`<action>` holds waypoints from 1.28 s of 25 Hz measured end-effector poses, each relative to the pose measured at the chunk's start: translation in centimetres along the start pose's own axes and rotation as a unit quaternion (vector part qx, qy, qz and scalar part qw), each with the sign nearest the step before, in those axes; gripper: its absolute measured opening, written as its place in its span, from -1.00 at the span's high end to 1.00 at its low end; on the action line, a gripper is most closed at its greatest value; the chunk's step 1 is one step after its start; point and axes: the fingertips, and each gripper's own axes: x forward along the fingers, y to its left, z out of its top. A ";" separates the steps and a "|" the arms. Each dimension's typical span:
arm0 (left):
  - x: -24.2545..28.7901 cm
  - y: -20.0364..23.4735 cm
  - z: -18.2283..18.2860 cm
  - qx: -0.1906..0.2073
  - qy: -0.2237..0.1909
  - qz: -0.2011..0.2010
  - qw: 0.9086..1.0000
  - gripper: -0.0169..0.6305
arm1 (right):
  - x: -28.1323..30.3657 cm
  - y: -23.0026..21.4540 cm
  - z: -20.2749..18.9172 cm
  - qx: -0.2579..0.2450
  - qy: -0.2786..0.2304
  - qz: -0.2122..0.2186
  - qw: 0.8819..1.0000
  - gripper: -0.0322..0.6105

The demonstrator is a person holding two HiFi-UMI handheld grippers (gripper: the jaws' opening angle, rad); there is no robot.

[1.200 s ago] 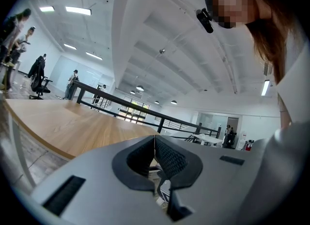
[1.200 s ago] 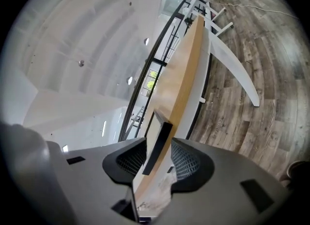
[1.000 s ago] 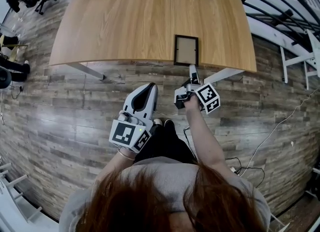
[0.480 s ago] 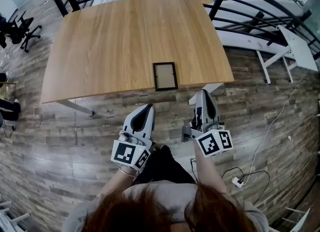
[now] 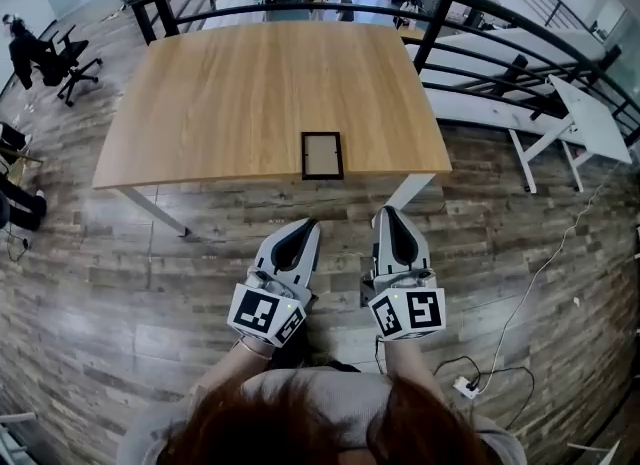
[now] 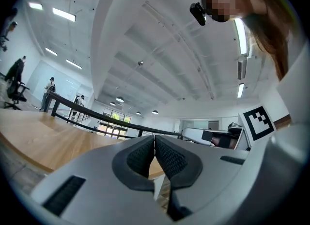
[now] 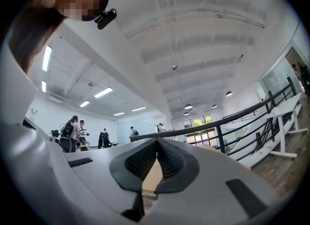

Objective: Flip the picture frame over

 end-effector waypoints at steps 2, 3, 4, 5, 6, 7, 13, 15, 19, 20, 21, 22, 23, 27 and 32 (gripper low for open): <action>-1.8 -3.1 -0.1 0.000 -0.009 0.006 1.000 0.92 | -3.1 0.6 0.6 -0.004 0.006 0.013 1.000 0.85; -2.7 -4.7 -0.1 -0.002 -0.014 0.010 1.000 0.92 | -4.6 0.8 0.8 -0.006 0.012 0.019 1.000 0.85; -3.6 -6.3 -0.1 -0.004 -0.020 0.016 1.000 0.92 | -6.2 1.0 0.9 -0.007 0.019 0.025 0.999 0.85; -4.6 -7.8 -0.3 -0.007 -0.024 0.023 0.999 0.92 | -7.8 1.1 1.0 -0.009 0.025 0.031 0.999 0.85; -5.6 -9.1 -0.5 -0.008 -0.026 0.031 0.999 0.92 | -9.3 1.2 1.0 -0.010 0.031 0.036 0.999 0.85; -6.6 -10.4 -0.9 -0.009 -0.025 0.038 0.999 0.92 | -10.8 1.3 1.0 -0.011 0.036 0.041 0.998 0.85; -11.6 -16.2 -1.4 -0.001 -0.031 0.071 0.997 0.92 | -18.0 2.4 1.5 -0.010 0.051 0.067 0.996 0.85; -12.4 -17.5 -0.9 0.005 -0.035 0.075 0.997 0.92 | -19.3 2.9 2.2 -0.011 0.047 0.074 0.996 0.85; -13.2 -19.8 -0.6 0.007 -0.039 0.066 0.997 0.92 | -21.3 3.3 3.7 -0.012 0.037 0.079 0.996 0.85; -13.3 -20.3 -0.6 0.005 -0.039 0.064 0.997 0.92 | -21.6 3.4 4.0 -0.012 0.036 0.081 0.996 0.85; -13.3 -20.7 -0.6 0.003 -0.039 0.063 0.997 0.92 | -22.0 3.5 4.2 -0.011 0.036 0.085 0.996 0.85; -13.3 -21.0 -0.6 0.002 -0.038 0.062 0.997 0.92 | -22.3 3.6 4.2 -0.010 0.036 0.087 0.995 0.85; -13.4 -21.3 -0.8 0.003 -0.038 0.060 0.997 0.92 | -22.7 3.8 4.0 -0.010 0.037 0.089 0.995 0.85; -13.9 -22.3 -1.5 0.010 -0.034 0.055 0.998 0.92 | -23.7 4.4 2.8 -0.011 0.047 0.096 0.994 0.85; -14.1 -22.9 -0.9 0.011 -0.034 0.058 0.998 0.92 | -24.1 4.5 3.4 -0.009 0.050 0.101 0.994 0.85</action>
